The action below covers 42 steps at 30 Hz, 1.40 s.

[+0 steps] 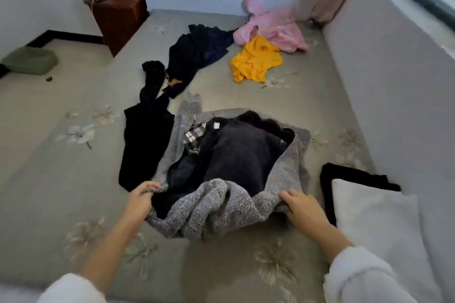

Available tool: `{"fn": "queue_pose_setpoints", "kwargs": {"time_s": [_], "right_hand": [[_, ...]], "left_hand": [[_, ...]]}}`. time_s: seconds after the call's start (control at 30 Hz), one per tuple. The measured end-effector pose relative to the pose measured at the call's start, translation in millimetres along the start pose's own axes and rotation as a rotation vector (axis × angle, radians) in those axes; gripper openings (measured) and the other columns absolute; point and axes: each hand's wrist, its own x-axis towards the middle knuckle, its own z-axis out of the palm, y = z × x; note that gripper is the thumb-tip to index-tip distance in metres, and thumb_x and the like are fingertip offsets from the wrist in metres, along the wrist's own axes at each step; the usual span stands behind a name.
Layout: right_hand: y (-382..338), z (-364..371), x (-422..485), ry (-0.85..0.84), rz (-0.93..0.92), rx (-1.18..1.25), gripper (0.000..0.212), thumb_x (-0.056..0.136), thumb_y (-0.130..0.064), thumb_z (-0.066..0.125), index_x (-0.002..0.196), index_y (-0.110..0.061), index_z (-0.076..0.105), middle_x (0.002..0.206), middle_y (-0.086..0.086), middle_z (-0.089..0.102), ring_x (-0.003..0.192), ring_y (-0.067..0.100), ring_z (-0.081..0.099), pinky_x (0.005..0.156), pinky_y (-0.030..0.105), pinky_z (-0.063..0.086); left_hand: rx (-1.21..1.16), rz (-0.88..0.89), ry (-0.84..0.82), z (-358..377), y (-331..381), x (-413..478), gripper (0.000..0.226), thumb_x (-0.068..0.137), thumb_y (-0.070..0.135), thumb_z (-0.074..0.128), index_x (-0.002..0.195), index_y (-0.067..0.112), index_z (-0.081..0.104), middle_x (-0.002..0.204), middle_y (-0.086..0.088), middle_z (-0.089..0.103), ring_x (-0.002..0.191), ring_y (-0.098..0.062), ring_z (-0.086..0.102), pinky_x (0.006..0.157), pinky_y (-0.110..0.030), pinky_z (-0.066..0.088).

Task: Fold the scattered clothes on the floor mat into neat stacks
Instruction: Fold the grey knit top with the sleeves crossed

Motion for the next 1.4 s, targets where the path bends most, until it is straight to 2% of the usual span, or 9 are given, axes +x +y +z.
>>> {"fn": "queue_pose_setpoints", "kwargs": {"time_s": [0.2, 0.43, 0.53, 0.77, 1.0, 1.13, 1.23, 1.33, 1.4], "right_hand": [[-31, 71, -30, -0.306, 0.082, 0.045, 0.045, 0.091, -0.022, 0.048, 0.135, -0.03, 0.038, 0.127, 0.004, 0.044, 0.126, 0.024, 0.04, 0.101, 0.043, 0.033], [-26, 85, -29, -0.613, 0.086, 0.115, 0.025, 0.082, -0.02, 0.05, 0.103, -0.025, 0.062, 0.117, 0.004, 0.06, 0.115, 0.026, 0.053, 0.095, 0.041, 0.041], [-27, 98, -20, -0.711, 0.215, 0.306, 0.035, 0.08, -0.012, 0.048, 0.108, -0.021, 0.067, 0.118, 0.004, 0.065, 0.112, 0.025, 0.058, 0.091, 0.031, 0.047], [-38, 130, 56, -0.272, 0.515, 0.545, 0.045, 0.089, -0.021, 0.057, 0.13, -0.009, 0.044, 0.126, 0.014, 0.051, 0.113, 0.031, 0.052, 0.09, 0.037, 0.044], [-48, 153, 130, 0.057, 0.773, 0.453, 0.071, 0.086, -0.032, 0.065, 0.14, -0.009, 0.024, 0.13, 0.016, 0.036, 0.114, 0.037, 0.047, 0.081, 0.045, 0.046], [-25, 153, 141, 0.176, 0.942, 0.723, 0.052, 0.086, -0.014, 0.057, 0.135, -0.011, 0.04, 0.125, 0.014, 0.053, 0.109, 0.036, 0.055, 0.086, 0.041, 0.043], [-5, 121, 155, 0.337, 1.157, 1.116, 0.021, 0.08, -0.012, 0.053, 0.094, -0.015, 0.068, 0.089, 0.006, 0.065, 0.09, 0.025, 0.056, 0.08, 0.035, 0.042], [-3, 80, 166, 0.483, 0.954, 1.564, 0.039, 0.055, -0.009, 0.045, 0.081, -0.021, 0.071, 0.079, -0.006, 0.069, 0.081, 0.017, 0.06, 0.071, 0.031, 0.046], [-14, 71, 168, 0.357, 0.642, 1.562, 0.062, 0.049, -0.009, 0.046, 0.104, -0.013, 0.073, 0.095, -0.004, 0.07, 0.092, 0.01, 0.06, 0.078, 0.028, 0.045]], "left_hand": [[0.237, -0.094, -0.171, 26, -59, -26, 0.04, 0.085, -0.018, 0.028, 0.074, 0.008, 0.057, 0.06, -0.007, 0.049, 0.037, -0.01, 0.034, 0.038, -0.02, 0.023], [0.593, -0.093, -0.48, 19, -88, -37, 0.038, 0.081, -0.016, 0.038, 0.079, 0.011, 0.065, 0.091, -0.006, 0.066, 0.081, -0.022, 0.059, 0.058, -0.022, 0.043], [0.749, -0.207, -0.696, 30, -104, -28, 0.027, 0.089, 0.001, 0.052, 0.11, 0.014, 0.063, 0.113, -0.004, 0.064, 0.094, -0.015, 0.058, 0.07, -0.016, 0.043], [0.599, -0.011, -0.233, 79, -112, 63, 0.048, 0.087, 0.013, 0.059, 0.133, 0.006, 0.047, 0.13, -0.016, 0.055, 0.11, -0.033, 0.057, 0.097, -0.038, 0.044], [0.324, -0.104, -0.075, 124, -120, 168, 0.075, 0.085, 0.027, 0.068, 0.144, 0.006, 0.027, 0.138, -0.017, 0.048, 0.124, -0.032, 0.048, 0.105, -0.041, 0.039], [0.248, -0.156, -0.071, 128, -111, 188, 0.056, 0.087, 0.018, 0.063, 0.137, 0.009, 0.041, 0.099, -0.013, 0.063, 0.072, -0.025, 0.059, 0.067, -0.033, 0.048], [0.058, -0.119, -0.056, 133, -70, 196, 0.04, 0.084, 0.016, 0.055, 0.124, 0.022, 0.058, 0.086, -0.001, 0.064, 0.066, -0.017, 0.052, 0.059, -0.03, 0.041], [-0.106, 0.081, -0.072, 150, -3, 195, 0.031, 0.077, 0.015, 0.052, 0.078, 0.039, 0.071, 0.068, 0.016, 0.067, 0.064, -0.002, 0.057, 0.054, -0.017, 0.044], [-0.224, 0.23, -0.273, 172, 29, 191, 0.034, 0.072, 0.014, 0.051, 0.095, 0.028, 0.072, 0.081, 0.009, 0.072, 0.074, -0.003, 0.062, 0.066, -0.015, 0.049]]}}
